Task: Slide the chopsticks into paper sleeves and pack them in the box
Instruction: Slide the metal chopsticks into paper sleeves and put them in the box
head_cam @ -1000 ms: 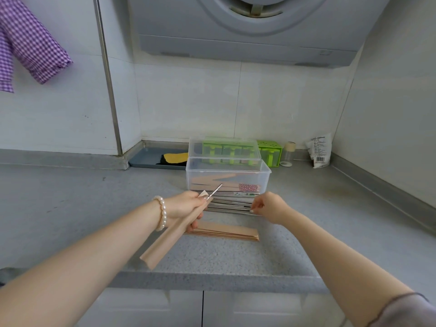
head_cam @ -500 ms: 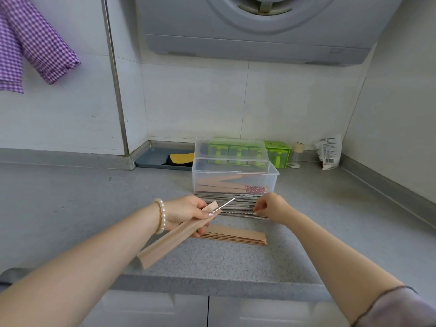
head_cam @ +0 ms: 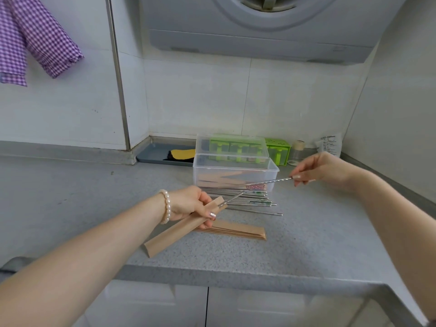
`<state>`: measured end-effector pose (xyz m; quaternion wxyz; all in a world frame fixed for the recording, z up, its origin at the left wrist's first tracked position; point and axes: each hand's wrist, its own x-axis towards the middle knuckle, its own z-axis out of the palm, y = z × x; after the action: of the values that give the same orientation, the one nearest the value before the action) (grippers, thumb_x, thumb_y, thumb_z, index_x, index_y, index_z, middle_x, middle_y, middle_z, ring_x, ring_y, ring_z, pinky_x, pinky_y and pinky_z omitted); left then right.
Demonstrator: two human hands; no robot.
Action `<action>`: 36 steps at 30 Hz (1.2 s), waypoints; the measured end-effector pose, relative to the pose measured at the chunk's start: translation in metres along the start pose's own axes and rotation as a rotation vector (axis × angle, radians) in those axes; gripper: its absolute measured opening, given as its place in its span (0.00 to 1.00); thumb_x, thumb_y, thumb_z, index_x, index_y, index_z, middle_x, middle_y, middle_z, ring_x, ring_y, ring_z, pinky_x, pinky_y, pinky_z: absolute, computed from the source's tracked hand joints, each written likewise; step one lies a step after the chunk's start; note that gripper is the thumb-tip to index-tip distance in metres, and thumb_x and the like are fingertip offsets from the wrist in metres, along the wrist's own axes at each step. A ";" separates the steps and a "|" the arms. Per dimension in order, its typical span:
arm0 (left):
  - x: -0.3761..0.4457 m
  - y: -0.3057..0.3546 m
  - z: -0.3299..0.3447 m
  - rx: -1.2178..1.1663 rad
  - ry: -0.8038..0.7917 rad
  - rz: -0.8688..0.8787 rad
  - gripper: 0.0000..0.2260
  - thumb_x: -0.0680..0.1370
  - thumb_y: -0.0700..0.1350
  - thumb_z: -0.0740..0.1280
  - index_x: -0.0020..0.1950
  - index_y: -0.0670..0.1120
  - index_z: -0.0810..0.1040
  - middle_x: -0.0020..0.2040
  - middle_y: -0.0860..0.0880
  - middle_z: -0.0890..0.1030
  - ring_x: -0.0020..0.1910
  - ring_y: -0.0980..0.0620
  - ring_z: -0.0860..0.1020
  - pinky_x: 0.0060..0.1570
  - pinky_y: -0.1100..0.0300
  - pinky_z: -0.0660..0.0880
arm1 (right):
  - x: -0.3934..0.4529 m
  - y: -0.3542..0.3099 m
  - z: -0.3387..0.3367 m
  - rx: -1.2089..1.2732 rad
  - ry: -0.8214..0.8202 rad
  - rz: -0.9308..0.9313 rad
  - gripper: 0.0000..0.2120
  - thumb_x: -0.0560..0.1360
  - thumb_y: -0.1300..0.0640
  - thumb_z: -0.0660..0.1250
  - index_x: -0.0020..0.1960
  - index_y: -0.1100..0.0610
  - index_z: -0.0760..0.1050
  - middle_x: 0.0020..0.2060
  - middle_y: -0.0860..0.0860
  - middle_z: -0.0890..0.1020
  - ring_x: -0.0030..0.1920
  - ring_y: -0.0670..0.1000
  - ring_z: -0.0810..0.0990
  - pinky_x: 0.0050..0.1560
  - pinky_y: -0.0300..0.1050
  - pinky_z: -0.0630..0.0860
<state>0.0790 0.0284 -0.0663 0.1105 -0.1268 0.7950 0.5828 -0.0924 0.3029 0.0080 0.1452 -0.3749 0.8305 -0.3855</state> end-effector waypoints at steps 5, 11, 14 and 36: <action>0.000 0.002 0.001 0.041 0.001 0.017 0.07 0.74 0.30 0.66 0.48 0.39 0.77 0.41 0.42 0.82 0.39 0.49 0.83 0.40 0.58 0.81 | -0.010 -0.002 -0.010 -0.126 0.007 0.023 0.10 0.70 0.69 0.69 0.37 0.56 0.82 0.29 0.50 0.84 0.33 0.49 0.74 0.40 0.43 0.70; -0.005 0.004 0.002 0.107 0.014 0.010 0.07 0.73 0.32 0.67 0.48 0.40 0.78 0.41 0.43 0.83 0.41 0.48 0.83 0.44 0.56 0.81 | -0.014 -0.003 -0.018 -0.138 0.091 0.023 0.11 0.69 0.67 0.70 0.34 0.53 0.82 0.28 0.50 0.83 0.34 0.47 0.76 0.46 0.44 0.71; -0.006 0.003 0.002 0.132 0.018 0.016 0.06 0.73 0.32 0.67 0.48 0.40 0.78 0.41 0.43 0.83 0.41 0.49 0.83 0.46 0.54 0.80 | -0.017 -0.006 -0.018 -0.164 0.083 0.033 0.09 0.70 0.66 0.71 0.36 0.54 0.82 0.29 0.49 0.83 0.34 0.43 0.77 0.50 0.43 0.70; -0.010 0.033 0.031 0.151 -0.048 0.086 0.06 0.72 0.31 0.68 0.49 0.36 0.78 0.34 0.46 0.83 0.33 0.53 0.83 0.35 0.64 0.80 | 0.001 -0.022 0.074 0.002 -0.074 0.019 0.12 0.70 0.67 0.71 0.50 0.56 0.82 0.35 0.43 0.85 0.39 0.39 0.82 0.58 0.38 0.72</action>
<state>0.0790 0.0679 -0.0427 0.1137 -0.0697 0.8386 0.5282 -0.0425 0.2541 -0.0240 0.1798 -0.3807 0.8277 -0.3710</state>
